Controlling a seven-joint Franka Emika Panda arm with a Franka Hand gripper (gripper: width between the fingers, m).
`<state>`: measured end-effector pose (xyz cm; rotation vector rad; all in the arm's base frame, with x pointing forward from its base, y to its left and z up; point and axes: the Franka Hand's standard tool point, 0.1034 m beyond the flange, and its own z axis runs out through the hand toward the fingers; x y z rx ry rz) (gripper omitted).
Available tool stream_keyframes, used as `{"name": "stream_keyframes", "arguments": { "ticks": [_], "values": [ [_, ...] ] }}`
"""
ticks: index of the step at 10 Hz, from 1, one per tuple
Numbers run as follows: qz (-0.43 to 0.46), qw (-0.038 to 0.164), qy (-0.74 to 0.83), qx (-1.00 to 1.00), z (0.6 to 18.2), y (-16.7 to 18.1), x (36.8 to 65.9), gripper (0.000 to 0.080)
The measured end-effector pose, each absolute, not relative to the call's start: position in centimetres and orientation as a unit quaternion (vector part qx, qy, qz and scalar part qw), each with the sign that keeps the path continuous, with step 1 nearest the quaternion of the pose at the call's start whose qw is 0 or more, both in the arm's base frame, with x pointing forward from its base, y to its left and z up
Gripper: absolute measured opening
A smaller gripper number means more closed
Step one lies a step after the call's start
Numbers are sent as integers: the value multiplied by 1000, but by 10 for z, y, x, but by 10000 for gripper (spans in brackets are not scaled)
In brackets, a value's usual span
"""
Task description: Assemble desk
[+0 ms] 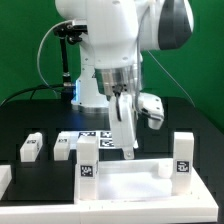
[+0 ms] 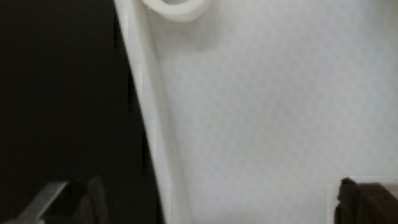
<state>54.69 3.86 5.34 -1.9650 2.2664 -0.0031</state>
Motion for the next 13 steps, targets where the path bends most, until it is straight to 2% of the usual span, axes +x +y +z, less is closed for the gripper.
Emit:
{"name": "stream_keyframes", "arguments": {
  "ticks": [3,5,7,8,9,11,12,13],
  "values": [
    [14,48,752,-657,18,42,537,649],
    [40,45,738,-672,17,22,529,649],
    [89,30,743,-663,18,11,523,649],
    [77,32,741,-666,17,13,525,526],
    [77,32,740,-667,16,14,524,526],
    [80,30,740,-667,16,14,523,253],
    [89,27,740,-666,16,15,517,79],
    [91,26,739,-667,16,15,516,79]
  ]
}}
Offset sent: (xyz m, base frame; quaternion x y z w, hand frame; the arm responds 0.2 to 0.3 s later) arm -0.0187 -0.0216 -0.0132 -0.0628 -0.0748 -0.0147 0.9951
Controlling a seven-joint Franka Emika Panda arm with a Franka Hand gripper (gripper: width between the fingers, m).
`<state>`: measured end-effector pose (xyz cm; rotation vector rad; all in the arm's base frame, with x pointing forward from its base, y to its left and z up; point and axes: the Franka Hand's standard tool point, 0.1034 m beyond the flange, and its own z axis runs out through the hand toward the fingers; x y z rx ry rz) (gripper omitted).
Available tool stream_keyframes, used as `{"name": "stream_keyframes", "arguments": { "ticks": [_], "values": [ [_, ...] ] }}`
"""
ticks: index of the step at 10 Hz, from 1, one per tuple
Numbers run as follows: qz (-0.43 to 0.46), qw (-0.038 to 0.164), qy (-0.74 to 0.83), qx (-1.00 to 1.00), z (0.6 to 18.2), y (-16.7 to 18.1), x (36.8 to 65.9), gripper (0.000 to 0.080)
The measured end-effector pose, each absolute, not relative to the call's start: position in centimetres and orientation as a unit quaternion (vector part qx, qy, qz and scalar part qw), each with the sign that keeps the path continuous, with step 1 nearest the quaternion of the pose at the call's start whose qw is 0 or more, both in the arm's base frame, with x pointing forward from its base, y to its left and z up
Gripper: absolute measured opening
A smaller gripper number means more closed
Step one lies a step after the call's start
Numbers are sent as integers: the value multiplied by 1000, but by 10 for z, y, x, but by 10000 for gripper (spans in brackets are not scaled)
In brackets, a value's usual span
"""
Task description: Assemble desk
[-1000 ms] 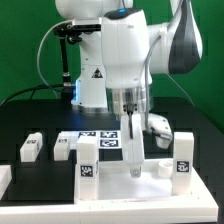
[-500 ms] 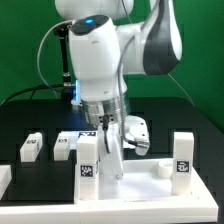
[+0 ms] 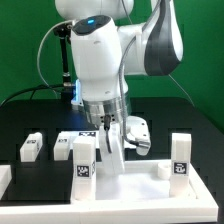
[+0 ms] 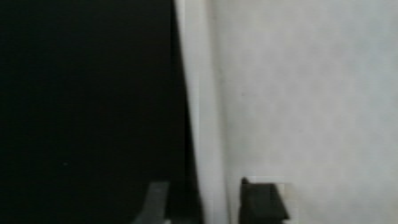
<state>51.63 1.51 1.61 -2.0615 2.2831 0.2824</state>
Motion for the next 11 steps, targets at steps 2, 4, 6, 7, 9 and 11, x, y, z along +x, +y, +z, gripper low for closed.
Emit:
{"name": "stream_keyframes", "arguments": {
  "ticks": [2,4,6,7,9,11],
  "values": [
    [91,27,737,-669,16,15,516,67],
    [91,27,736,-670,16,15,516,67],
    [91,27,735,-671,16,15,516,67],
    [91,27,735,-671,16,15,516,67],
    [91,28,726,-681,16,15,516,67],
    [89,39,660,-745,20,-1,507,67]
  ]
}}
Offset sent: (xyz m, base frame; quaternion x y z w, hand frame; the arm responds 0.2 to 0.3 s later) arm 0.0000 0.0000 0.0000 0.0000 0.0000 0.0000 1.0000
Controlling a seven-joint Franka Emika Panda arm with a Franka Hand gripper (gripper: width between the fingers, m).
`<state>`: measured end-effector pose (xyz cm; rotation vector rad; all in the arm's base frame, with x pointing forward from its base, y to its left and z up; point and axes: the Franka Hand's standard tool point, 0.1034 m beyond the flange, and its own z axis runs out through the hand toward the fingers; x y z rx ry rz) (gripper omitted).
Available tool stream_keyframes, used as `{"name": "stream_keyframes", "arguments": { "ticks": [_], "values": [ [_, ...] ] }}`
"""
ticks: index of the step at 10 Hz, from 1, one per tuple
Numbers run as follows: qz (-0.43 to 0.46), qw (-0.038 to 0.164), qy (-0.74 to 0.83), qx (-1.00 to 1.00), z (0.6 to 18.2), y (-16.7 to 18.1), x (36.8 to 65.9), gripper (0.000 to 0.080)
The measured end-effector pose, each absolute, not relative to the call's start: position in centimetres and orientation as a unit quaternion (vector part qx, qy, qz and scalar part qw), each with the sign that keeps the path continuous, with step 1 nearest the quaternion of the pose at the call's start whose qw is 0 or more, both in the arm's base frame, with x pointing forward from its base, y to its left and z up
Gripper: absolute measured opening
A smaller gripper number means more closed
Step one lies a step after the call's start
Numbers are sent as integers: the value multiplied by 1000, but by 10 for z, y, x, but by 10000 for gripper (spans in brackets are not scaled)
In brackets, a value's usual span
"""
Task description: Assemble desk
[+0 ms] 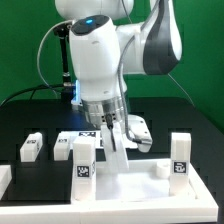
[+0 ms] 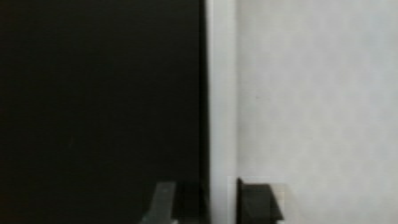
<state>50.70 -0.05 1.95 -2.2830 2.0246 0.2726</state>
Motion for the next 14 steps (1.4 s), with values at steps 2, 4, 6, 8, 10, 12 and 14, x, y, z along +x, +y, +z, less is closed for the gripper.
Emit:
{"name": "stream_keyframes", "arguments": {
  "ticks": [2,4,6,8,10,12,14],
  "values": [
    [82,53,564,-820,24,-30,497,66],
    [77,64,476,-874,23,-56,493,66],
    [75,66,390,-915,23,-58,497,60],
    [69,69,339,-936,23,-59,497,60],
    [63,72,278,-956,23,-60,499,60],
    [41,39,173,-983,24,-48,537,60],
    [31,30,135,-990,24,-30,549,60]
  ]
}}
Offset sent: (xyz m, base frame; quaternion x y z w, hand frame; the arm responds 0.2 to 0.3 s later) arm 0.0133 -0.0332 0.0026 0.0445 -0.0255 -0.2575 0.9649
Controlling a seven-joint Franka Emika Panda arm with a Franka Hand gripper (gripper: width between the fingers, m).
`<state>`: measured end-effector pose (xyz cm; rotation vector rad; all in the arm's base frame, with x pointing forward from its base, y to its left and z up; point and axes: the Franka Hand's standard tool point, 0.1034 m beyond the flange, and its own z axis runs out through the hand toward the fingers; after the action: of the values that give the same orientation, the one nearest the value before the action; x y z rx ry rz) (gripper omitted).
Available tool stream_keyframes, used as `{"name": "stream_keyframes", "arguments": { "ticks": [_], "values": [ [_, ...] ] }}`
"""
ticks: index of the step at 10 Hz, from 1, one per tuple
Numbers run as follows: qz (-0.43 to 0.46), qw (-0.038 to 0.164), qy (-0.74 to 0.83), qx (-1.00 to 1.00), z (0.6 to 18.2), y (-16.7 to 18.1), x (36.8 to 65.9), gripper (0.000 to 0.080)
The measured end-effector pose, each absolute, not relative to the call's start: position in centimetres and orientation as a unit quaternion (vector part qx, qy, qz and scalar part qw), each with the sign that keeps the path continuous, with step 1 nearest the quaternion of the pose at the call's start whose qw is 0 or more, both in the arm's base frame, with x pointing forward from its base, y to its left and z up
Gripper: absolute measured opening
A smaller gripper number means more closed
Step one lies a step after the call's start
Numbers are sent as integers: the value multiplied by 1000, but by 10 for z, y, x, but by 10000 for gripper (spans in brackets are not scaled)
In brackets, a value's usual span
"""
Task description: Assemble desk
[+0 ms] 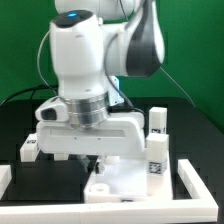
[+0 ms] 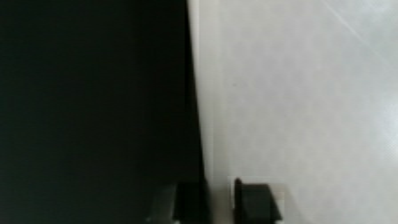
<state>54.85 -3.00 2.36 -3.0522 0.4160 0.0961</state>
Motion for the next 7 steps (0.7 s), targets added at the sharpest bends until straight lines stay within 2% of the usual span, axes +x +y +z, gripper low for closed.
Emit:
{"name": "stream_keyframes", "arguments": {
  "ticks": [6,7],
  "values": [
    [30,31,107,-993,24,-32,549,60],
    [23,25,40,-999,23,-34,555,60]
  ]
}}
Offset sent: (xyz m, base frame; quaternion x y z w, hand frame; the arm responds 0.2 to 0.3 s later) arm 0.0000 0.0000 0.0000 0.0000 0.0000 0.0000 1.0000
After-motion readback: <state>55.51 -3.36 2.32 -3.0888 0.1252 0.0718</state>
